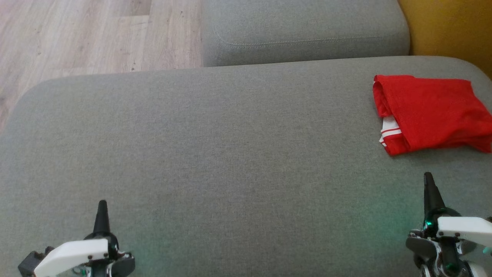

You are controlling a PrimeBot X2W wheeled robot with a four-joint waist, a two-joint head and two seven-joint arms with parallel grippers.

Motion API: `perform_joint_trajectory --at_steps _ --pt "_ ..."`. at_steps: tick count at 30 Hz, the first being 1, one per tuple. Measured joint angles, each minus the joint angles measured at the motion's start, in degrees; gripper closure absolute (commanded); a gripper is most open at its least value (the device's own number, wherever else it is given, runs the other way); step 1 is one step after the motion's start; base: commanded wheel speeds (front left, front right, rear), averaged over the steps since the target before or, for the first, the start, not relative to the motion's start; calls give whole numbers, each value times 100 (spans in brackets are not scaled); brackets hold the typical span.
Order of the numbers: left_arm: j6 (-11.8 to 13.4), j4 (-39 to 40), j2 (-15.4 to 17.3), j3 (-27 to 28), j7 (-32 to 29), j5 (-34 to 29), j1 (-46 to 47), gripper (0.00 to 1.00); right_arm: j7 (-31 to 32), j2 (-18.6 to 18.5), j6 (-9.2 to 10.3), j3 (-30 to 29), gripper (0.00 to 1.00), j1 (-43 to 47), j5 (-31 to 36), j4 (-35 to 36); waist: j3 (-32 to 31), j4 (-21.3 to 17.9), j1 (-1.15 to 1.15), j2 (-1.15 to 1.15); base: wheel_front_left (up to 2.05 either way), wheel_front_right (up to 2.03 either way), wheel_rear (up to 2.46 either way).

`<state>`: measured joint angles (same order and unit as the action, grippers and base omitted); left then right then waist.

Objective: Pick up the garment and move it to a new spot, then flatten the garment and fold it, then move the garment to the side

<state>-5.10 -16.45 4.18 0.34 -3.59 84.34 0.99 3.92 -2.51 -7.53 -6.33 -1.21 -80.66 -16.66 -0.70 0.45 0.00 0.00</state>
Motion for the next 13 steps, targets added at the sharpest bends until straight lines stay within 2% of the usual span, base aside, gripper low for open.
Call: perform_joint_trajectory --at_steps 13 --pt "-149 26 -126 328 -216 608 148 100 186 0 0 -112 100 -98 -868 23 73 -37 0 0 0 0 0"
